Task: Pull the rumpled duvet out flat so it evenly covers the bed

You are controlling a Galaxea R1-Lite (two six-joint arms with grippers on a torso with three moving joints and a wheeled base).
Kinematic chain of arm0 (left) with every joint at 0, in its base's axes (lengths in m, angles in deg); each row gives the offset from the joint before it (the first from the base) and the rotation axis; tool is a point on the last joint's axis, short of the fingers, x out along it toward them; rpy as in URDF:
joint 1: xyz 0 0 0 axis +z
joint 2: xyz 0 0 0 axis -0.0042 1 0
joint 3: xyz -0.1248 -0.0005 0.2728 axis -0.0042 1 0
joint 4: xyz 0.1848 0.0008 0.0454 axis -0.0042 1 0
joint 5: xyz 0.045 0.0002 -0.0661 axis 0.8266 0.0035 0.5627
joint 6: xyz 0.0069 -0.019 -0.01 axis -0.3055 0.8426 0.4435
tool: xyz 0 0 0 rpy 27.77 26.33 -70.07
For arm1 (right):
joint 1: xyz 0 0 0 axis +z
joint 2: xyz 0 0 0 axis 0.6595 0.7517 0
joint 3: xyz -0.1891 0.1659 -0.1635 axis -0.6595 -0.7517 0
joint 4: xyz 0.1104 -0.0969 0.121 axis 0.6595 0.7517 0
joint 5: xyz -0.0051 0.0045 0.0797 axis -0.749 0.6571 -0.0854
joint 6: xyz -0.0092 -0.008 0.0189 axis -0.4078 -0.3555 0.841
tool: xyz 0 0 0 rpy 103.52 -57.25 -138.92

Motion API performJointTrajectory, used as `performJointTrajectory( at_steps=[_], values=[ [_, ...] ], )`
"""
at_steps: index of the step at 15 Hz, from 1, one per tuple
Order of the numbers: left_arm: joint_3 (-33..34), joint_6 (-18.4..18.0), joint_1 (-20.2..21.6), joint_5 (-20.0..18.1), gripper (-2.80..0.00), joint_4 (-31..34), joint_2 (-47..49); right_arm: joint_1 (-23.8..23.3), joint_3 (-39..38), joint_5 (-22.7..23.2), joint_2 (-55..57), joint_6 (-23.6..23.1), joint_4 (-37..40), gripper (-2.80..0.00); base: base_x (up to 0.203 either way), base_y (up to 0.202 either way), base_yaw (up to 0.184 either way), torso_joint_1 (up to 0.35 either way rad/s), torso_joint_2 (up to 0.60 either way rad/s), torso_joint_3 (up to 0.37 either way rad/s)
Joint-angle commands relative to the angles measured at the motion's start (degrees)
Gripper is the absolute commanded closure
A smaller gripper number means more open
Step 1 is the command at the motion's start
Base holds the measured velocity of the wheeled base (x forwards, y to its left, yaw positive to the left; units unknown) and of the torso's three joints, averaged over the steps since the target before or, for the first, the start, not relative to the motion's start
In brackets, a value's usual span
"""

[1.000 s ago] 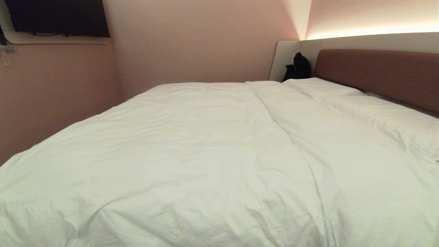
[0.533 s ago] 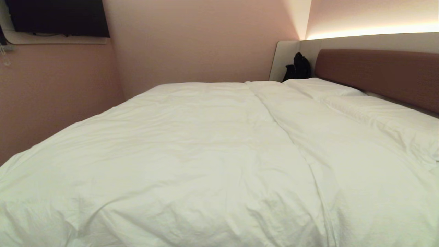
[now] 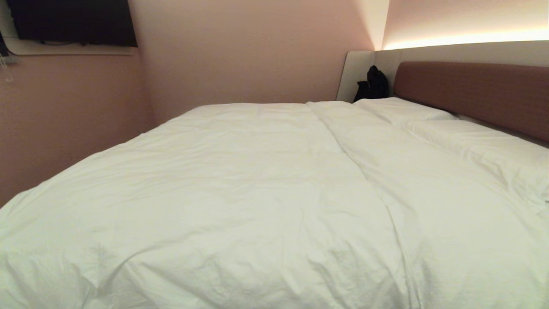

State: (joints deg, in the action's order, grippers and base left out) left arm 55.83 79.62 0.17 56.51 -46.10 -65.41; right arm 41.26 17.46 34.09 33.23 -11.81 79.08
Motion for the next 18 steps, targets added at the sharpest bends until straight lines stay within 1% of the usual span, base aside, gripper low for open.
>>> performJointTrajectory(
  at_steps=[1, 3, 5, 9, 11, 18],
  values=[
    [0.0, 0.0, 0.0, 0.0, 0.00, 0.0, 0.0, 0.1, -0.6, -0.3, 0.0, 1.7, 0.1, 0.00, 0.000, 0.000, 0.000, 0.000, 0.00, 0.000],
    [0.0, 0.0, 0.0, 0.0, 0.00, 0.0, 0.0, 0.1, -0.6, -0.3, -0.1, 3.5, -0.1, 0.00, 0.000, 0.000, 0.000, 0.000, 0.00, 0.000],
    [0.0, 0.0, 0.0, 0.0, 0.00, 0.0, 0.0, 0.1, -0.6, -0.8, -0.1, 6.4, -0.2, 0.00, 0.000, 0.000, 0.000, 0.000, 0.00, 0.000],
    [0.0, 0.0, 0.0, 0.0, 0.00, 0.1, 0.0, 0.1, -0.6, -0.9, -0.1, 6.5, -0.2, 0.00, 0.000, 0.000, 0.000, 0.000, 0.00, 0.000],
    [-0.1, 1.0, 0.0, 0.1, 0.00, -0.1, 0.0, 0.1, -0.6, -0.9, -0.1, 6.5, -0.2, 0.00, 0.000, 0.000, 0.000, 0.000, 0.00, 0.000],
    [0.0, 2.1, 0.0, 0.8, 0.00, -0.1, 0.0, 0.1, -0.6, -0.9, -0.1, 6.5, -0.2, 0.00, 0.000, 0.000, 0.000, 0.000, 0.00, 0.000]
  ],
)
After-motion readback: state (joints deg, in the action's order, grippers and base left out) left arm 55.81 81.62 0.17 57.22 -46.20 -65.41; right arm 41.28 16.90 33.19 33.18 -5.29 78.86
